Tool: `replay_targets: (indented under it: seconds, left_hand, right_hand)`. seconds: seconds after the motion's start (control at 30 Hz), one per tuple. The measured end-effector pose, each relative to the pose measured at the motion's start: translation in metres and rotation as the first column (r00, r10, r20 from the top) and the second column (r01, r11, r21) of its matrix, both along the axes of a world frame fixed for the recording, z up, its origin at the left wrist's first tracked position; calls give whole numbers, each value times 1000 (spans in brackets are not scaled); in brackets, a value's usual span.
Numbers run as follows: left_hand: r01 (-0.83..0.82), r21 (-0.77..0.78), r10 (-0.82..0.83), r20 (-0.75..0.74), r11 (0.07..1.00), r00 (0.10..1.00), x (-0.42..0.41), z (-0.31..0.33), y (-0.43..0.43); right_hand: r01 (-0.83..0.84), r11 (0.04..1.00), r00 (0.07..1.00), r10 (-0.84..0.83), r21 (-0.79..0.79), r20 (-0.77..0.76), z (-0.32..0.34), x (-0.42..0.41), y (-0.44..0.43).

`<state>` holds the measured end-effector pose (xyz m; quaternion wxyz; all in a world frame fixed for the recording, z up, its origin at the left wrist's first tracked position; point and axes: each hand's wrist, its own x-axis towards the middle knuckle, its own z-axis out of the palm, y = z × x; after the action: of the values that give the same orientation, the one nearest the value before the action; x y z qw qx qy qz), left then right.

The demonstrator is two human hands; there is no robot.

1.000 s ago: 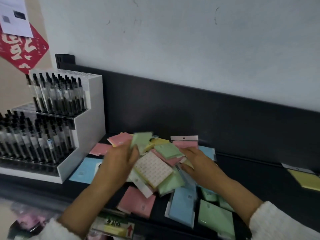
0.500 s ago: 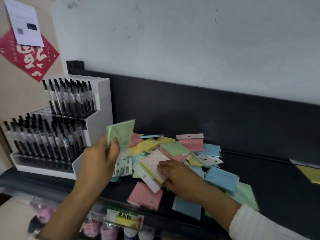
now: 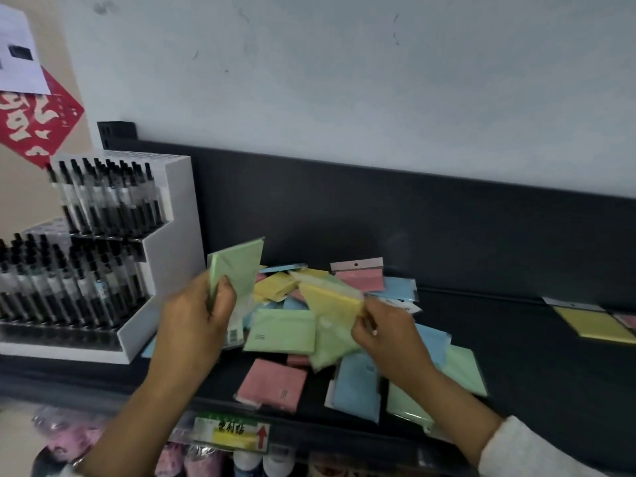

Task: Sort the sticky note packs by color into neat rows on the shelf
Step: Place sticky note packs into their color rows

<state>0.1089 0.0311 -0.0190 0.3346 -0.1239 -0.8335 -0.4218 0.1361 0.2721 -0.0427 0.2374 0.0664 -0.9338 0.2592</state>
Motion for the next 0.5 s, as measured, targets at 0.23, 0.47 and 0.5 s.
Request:
replay_targets:
  seconds: [0.23, 0.47, 0.5]
  left_hand:
    - [69, -50, -66, 50, 996, 997, -5, -8, 41]
    - [179, -214, -181, 12, 960, 983, 11, -2, 123]
    - [214, -238, -217, 14, 947, 976, 13, -3, 136]
  right_hand:
    - [186, 715, 981, -174, -674, 87, 4, 14, 66]
    - [250, 685, 956, -284, -684, 65, 5, 54, 136]
    - [258, 681, 953, -297, -685, 64, 4, 60, 149]
